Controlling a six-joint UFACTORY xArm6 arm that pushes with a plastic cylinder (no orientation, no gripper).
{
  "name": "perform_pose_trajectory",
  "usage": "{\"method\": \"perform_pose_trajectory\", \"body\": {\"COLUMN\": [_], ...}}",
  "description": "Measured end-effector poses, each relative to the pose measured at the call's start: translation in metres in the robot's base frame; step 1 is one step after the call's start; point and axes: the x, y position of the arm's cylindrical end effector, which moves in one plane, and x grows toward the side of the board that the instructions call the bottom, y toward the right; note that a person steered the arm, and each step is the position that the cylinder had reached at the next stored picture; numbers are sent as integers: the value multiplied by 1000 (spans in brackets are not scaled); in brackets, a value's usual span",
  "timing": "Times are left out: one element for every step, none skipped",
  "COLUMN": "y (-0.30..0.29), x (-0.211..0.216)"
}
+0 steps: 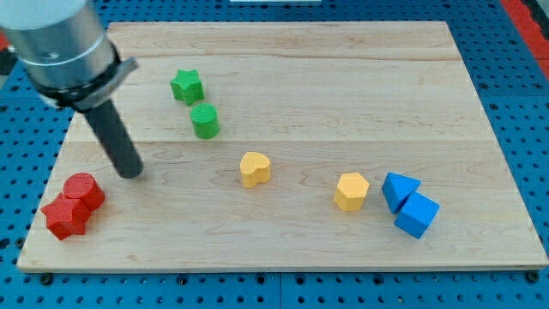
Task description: Move your arm below the yellow heart
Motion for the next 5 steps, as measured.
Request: {"method": "perform_pose_trajectory", "body": {"y": [20,28,34,36,36], "x": [0,0,0,0,0]}}
